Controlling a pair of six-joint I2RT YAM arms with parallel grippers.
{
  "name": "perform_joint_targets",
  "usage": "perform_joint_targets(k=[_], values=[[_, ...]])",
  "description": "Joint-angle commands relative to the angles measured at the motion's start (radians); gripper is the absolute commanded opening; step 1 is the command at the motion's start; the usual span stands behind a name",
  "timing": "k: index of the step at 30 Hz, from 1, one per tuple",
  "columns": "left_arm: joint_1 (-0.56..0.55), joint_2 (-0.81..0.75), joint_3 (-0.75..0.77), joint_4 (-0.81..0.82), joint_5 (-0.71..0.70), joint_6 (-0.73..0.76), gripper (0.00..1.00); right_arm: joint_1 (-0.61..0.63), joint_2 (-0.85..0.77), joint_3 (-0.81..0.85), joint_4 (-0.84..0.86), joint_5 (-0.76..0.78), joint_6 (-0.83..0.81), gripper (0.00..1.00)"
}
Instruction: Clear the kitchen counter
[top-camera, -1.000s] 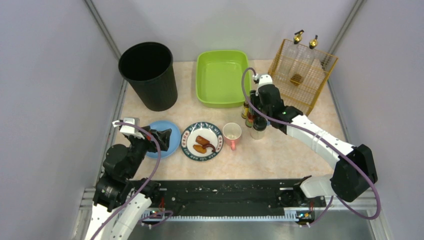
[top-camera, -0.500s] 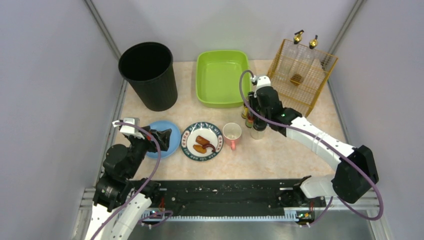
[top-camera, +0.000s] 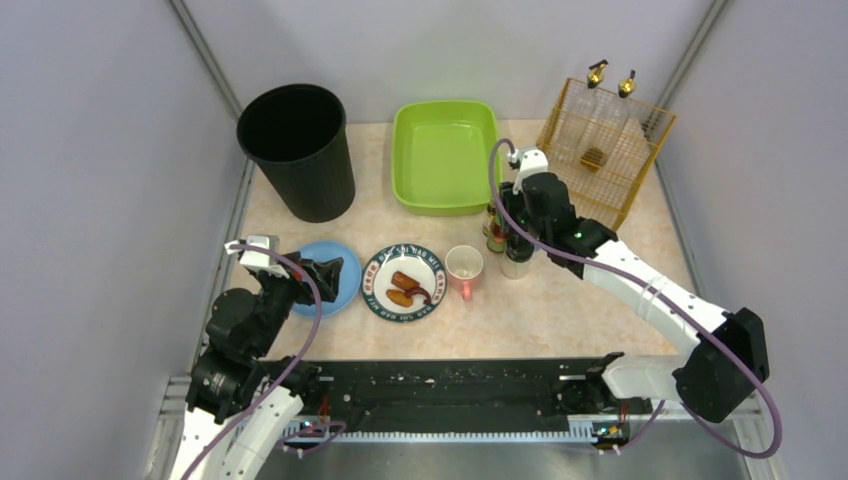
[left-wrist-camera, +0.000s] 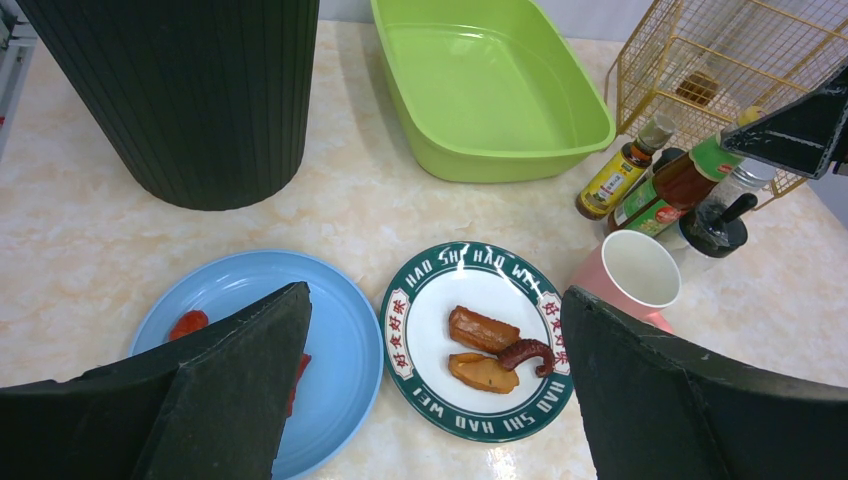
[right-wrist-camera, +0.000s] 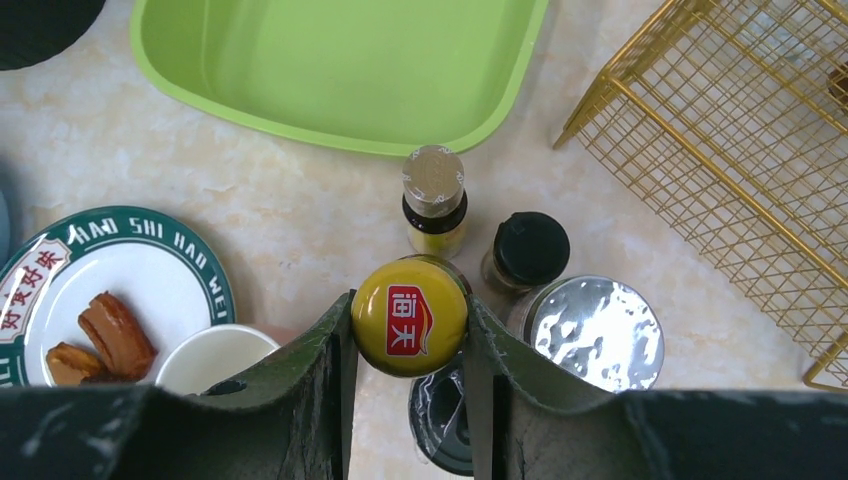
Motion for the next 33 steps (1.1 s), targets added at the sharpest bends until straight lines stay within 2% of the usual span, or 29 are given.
perform_joint_targets(k=[1, 5, 15, 22, 33], values=[[-0.003, 0.008, -0.002, 0.034, -0.001, 0.011, 0.99, 0.022, -0.079, 0.105, 0.071, -0.027, -0.002, 0.0], [-0.004, 0.007, -0.003, 0.036, 0.001, 0.01, 0.99, 0.022, -0.101, 0.156, 0.034, -0.068, -0.002, 0.0], [-0.004, 0.007, -0.003, 0.038, 0.006, 0.01, 0.99, 0.024, -0.134, 0.284, 0.011, -0.031, -0.024, 0.0], [-0.003, 0.006, -0.002, 0.037, 0.007, 0.01, 0.99, 0.024, -0.093, 0.403, 0.009, 0.142, -0.084, 0.0], [-0.004, 0.005, -0.004, 0.037, 0.006, 0.009, 0.99, 0.023, 0.023, 0.525, 0.092, 0.317, -0.22, 0.0]])
